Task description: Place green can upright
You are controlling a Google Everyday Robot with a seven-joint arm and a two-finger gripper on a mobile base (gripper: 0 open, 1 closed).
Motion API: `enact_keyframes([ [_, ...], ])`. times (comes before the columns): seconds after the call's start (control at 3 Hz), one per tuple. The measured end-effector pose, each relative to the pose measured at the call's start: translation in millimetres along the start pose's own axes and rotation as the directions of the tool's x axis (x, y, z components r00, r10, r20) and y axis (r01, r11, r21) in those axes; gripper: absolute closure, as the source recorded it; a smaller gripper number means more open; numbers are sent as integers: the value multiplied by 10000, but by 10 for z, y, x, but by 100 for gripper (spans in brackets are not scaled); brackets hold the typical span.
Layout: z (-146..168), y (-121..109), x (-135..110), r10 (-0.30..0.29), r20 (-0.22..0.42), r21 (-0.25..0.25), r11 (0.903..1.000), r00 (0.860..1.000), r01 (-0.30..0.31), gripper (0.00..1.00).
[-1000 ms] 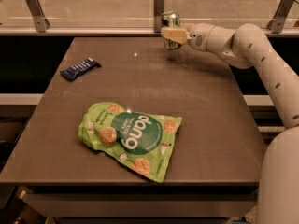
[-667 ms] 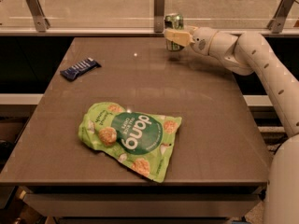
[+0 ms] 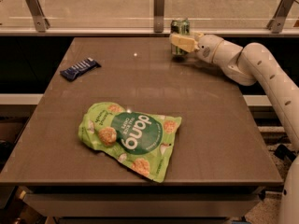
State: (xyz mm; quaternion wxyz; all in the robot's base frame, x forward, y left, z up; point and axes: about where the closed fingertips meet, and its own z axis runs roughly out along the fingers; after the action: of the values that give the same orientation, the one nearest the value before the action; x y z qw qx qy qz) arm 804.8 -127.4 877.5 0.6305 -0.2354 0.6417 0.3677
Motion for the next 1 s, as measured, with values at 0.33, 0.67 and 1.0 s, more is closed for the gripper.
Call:
enact_keyframes([
  [0.33, 27, 12, 5, -361, -369, 184, 9992, 9987, 368, 100],
  [0.67, 49, 10, 55, -928, -893, 397, 9945, 9917, 967, 100],
  [1.0, 39, 5, 83, -1398, -1125, 519, 9879, 9838, 1464, 100],
])
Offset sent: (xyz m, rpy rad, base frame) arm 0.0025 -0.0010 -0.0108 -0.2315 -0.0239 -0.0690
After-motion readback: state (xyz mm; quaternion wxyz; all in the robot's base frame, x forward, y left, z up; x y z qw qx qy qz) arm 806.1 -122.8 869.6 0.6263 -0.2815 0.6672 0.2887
